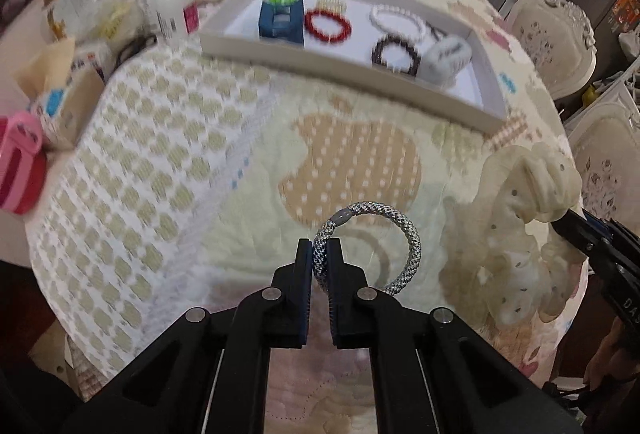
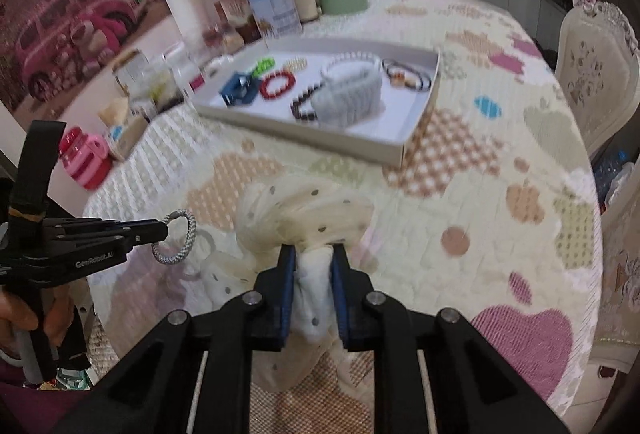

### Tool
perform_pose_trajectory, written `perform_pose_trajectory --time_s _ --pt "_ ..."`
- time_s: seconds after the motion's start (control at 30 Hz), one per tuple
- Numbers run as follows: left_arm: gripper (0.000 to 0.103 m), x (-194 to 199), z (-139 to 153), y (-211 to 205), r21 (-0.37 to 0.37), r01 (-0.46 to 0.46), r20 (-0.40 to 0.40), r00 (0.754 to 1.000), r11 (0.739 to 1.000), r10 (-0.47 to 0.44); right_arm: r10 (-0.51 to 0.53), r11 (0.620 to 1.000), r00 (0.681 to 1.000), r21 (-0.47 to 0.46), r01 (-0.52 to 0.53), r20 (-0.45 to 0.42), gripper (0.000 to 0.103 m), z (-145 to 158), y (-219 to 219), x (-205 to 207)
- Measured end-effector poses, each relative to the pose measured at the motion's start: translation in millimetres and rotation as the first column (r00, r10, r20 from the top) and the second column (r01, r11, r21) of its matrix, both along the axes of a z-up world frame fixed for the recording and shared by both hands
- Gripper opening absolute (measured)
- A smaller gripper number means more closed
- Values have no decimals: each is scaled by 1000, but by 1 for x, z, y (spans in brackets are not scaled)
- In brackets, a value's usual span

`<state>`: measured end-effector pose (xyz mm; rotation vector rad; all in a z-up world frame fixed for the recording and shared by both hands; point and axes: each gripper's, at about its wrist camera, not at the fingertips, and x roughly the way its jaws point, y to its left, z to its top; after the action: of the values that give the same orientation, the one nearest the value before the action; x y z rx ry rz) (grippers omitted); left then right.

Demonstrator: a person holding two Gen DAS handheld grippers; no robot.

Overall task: Organize jewelry
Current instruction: 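Grasp the silver mesh bangle with the left tool while the right tool grasps the cream polka-dot scrunchie, then carry the bangle into the tray with the left tool while the right tool carries the scrunchie there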

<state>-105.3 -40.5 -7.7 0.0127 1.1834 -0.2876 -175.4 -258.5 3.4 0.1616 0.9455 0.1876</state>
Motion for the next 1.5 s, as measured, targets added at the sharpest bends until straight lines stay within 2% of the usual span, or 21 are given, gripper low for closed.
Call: perform_pose_trajectory --time_s 0.37,0.73,1.17,1.5 --pt "11 38 47 -11 16 -1 126 992 1000 -1 -11 1000 997 7 10 77 18 40 -9 29" --pt "11 93 67 -27 39 15 179 984 999 -22 -49 999 993 18 47 109 18 65 -22 82" --pt "11 152 58 -44 63 63 160 985 996 -72 -125 991 987 57 120 97 18 64 -34 156" --pt "11 188 36 -56 54 75 111 990 996 -81 -206 970 978 136 201 28 18 39 -51 218"
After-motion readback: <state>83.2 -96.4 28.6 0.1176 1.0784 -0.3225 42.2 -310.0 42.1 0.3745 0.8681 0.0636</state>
